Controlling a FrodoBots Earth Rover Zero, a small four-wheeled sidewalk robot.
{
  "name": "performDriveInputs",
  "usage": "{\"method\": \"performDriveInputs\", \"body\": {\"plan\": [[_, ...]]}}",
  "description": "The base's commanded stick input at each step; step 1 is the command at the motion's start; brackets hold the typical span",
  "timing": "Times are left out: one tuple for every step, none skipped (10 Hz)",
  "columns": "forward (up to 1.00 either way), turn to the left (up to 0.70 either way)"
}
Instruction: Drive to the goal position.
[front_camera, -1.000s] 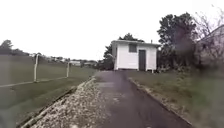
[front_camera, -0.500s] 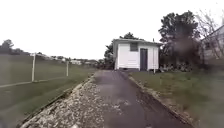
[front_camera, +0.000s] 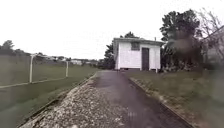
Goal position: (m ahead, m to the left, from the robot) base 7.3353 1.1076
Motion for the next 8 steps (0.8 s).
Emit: {"method": "performDriveInputs", "body": {"plan": [[0.70,0.32],[0.70,0.34],[0.70,0.35],[0.70,0.35],[0.70,0.35],[0.70,0.35],[0.70,0.35],[0.70,0.14]]}}
